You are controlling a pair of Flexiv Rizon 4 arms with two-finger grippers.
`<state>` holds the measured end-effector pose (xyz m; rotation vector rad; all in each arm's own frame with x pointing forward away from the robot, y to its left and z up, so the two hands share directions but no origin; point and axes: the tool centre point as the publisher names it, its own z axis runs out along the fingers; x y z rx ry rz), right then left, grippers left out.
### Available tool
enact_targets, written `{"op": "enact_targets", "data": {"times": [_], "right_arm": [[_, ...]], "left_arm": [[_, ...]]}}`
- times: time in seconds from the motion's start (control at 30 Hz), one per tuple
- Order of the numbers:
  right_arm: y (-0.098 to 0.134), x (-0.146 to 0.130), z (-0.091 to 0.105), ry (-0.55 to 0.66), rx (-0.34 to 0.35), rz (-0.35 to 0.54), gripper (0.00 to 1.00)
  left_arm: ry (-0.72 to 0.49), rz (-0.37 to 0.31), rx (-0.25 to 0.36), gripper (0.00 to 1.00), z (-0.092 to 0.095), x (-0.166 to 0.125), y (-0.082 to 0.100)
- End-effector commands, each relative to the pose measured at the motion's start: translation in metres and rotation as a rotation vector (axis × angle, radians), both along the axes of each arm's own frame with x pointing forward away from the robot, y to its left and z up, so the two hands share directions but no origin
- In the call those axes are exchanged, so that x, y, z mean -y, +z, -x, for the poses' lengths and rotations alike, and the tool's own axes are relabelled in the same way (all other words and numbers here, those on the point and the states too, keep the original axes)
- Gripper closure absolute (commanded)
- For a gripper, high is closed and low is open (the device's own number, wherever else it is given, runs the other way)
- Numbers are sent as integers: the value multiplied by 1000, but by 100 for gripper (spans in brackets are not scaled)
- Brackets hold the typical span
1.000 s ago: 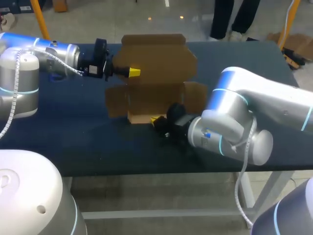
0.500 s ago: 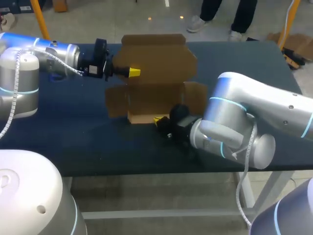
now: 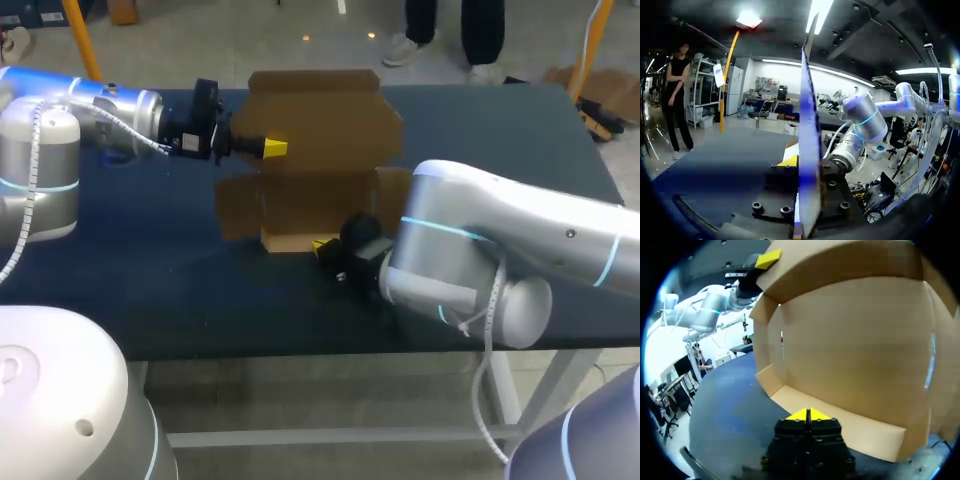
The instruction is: Assemble the packaging by folding the flat box into shape, placing the metal phone stand inside, and closing the box properly
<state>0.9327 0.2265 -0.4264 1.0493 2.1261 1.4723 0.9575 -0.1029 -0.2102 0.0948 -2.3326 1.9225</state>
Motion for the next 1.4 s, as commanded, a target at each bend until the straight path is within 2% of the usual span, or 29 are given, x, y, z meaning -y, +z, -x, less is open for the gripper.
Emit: {"op": "enact_targets", "data": {"times": [0.03,0.53,0.87,1.4], "right_arm": [[-4,-3,0,-248,48,88,100],[-4,-2,0,-252,47,84,100],[-4,-2,0,-252,47,84,100],[-4,-2,0,-252,47,84,100]], "left_arm": [[-5,0,-2,100,0,-1,-2],[-5,0,-2,100,0,-1,-2],[-6,-34,-1,100,11,1,-5],[-9,-78,35,100,39,11,-9]]}}
